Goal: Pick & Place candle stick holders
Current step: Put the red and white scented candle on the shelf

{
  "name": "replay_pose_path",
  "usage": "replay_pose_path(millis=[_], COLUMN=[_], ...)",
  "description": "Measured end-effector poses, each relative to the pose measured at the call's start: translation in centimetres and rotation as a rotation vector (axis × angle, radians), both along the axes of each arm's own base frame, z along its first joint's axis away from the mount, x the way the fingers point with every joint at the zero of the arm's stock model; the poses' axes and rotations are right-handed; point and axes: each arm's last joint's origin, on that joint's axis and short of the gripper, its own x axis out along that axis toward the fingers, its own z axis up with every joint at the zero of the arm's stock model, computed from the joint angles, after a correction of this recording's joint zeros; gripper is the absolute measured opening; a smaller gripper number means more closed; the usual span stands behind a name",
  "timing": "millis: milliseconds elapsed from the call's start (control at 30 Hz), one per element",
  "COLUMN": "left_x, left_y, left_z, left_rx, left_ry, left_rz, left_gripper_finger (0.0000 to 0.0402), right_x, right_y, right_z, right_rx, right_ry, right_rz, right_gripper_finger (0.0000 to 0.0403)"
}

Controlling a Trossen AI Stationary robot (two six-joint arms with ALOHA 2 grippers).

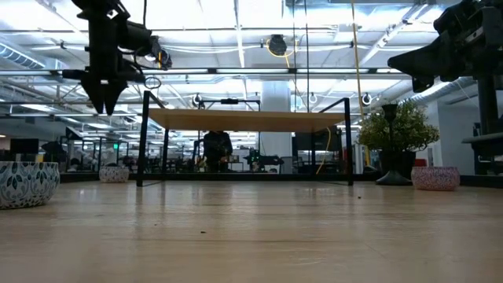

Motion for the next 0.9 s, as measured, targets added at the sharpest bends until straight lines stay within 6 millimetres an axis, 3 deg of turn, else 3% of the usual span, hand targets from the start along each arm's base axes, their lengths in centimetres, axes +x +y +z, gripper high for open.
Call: replay_pose_path(millis=[200, 367, 700, 900], left_x=[0.3, 0.5, 1.6, 3.3], left_y=[0.5, 0.7, 1.5, 3.3], left_z=[-0.1, 0.0, -0.1, -2.7], left_rx=[0.048, 0.079, 0.147, 0.076], left_ry=[-0.022, -0.008, 0.02, 0.1], left_rz=[-0.034, -0.133, -0.356, -0.496], left_gripper_finger=[0.0217, 0.026, 0.0271, 0.0271], right_x=[0.0, 0.0, 0.0, 0.0], right_y=[0.0, 0.0, 0.0, 0.0], right_z=[0.0, 0.0, 0.0, 0.0], right_rx=[0.0, -0.005, 0.001, 0.0], right_ry=[0.0, 0.0, 0.0, 0.0], right_rz=[0.0, -0.002, -0.003, -0.003], right_gripper_finger=[0.0, 0.0, 0.0, 0.0])
